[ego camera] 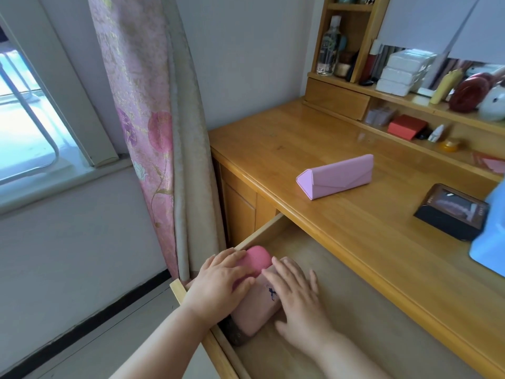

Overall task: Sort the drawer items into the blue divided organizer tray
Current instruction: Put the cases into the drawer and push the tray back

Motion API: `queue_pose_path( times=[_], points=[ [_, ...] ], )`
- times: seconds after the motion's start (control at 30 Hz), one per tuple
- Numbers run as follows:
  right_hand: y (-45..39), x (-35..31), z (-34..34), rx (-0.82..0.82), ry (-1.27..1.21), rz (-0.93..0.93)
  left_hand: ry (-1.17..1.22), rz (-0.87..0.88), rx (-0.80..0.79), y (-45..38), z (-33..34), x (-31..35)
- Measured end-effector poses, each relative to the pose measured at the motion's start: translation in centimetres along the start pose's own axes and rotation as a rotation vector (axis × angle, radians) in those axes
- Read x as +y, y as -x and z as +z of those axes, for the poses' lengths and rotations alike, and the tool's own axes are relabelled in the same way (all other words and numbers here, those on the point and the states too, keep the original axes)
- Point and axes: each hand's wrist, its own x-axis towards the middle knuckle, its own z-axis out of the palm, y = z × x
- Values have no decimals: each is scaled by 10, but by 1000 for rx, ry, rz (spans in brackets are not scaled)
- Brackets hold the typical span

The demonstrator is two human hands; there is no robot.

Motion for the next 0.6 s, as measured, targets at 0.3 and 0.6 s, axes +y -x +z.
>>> queue_pose_path(
  times=[0.3,0.6],
  points=[
    [-7,20,-17,-112,-28,-54,-42,-44,16,1,0,3],
    [6,37,-20,-70,-108,94,-117,183,169,8,-10,18]
  ],
)
